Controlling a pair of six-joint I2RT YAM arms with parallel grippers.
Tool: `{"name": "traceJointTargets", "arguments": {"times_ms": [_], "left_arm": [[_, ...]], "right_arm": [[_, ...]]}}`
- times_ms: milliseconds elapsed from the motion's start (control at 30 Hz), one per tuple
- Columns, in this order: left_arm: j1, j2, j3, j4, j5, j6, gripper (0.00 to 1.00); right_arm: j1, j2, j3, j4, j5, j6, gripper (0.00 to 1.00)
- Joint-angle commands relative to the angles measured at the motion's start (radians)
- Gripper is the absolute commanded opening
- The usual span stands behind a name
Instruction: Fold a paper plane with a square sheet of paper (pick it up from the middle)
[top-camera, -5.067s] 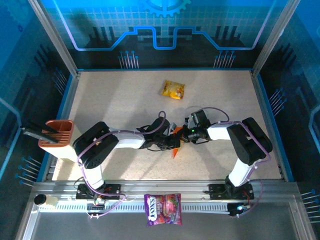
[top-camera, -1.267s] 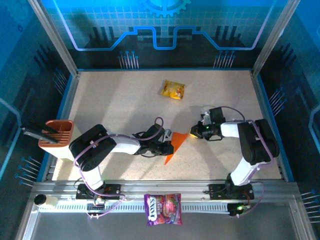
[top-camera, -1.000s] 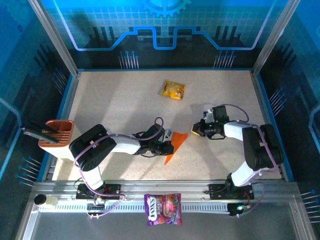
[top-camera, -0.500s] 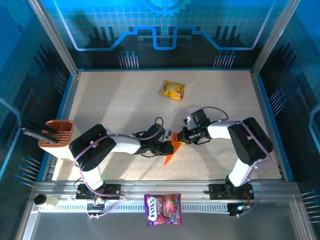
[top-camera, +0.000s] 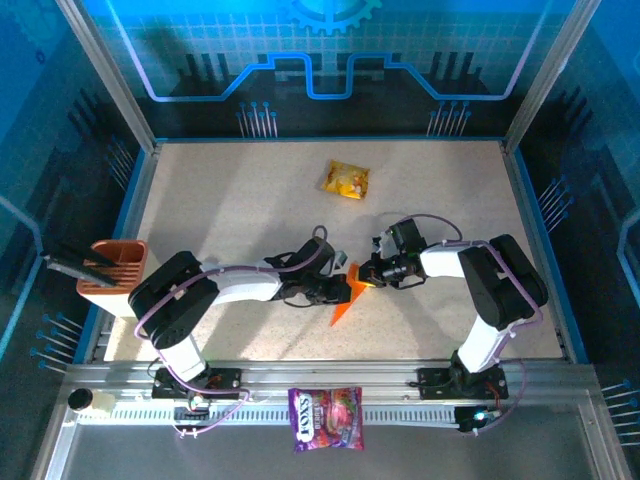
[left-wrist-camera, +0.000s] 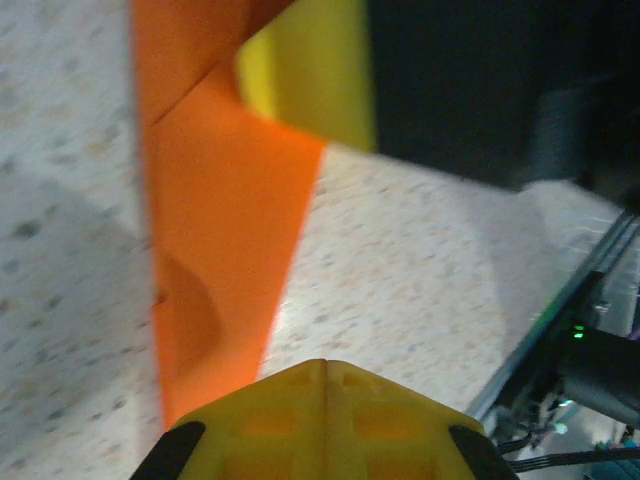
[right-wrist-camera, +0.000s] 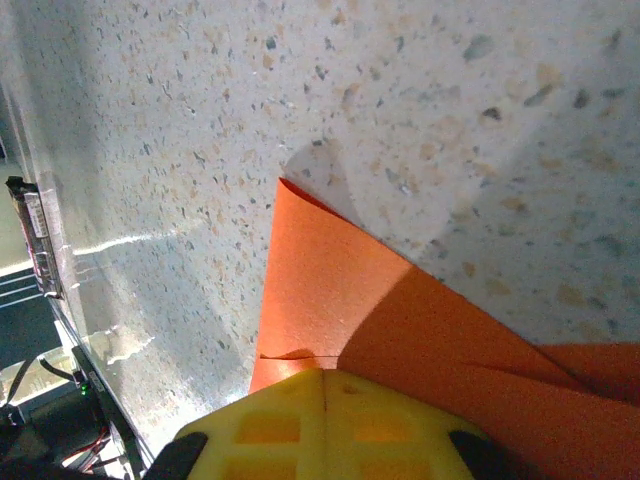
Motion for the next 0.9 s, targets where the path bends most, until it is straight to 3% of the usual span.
{"name": "traceJointTargets", "arguments": {"times_ms": [0, 167, 333, 533, 867], "left_arm": [[-0.005, 0.062, 0.082, -0.006, 0.048, -0.003, 0.01], [-0.009, 0.185, 0.159, -0.032, 0.036, 0.014, 0.01], [-0.022, 0.221, 0.077, 0.002, 0.022, -0.027, 0.01], [-0.044, 0.152, -0.069, 0.053, 0.03, -0.067, 0.03], [-0.061, 0.003, -0.204, -0.028, 0.033, -0.035, 0.06]], "right_arm": [[-0.021, 0.044, -0.029, -0.1, 0.129, -0.032, 0.0], [-0.021, 0.041, -0.029, -0.107, 0.134, -0.034, 0.0], [-0.021, 0.048, -0.027, -0.109, 0.137, -0.042, 0.0], [-0.027, 0.055, -0.026, -0.114, 0.138, -0.058, 0.0], [-0.036, 0.065, -0.018, -0.117, 0.137, -0.067, 0.0]]}}
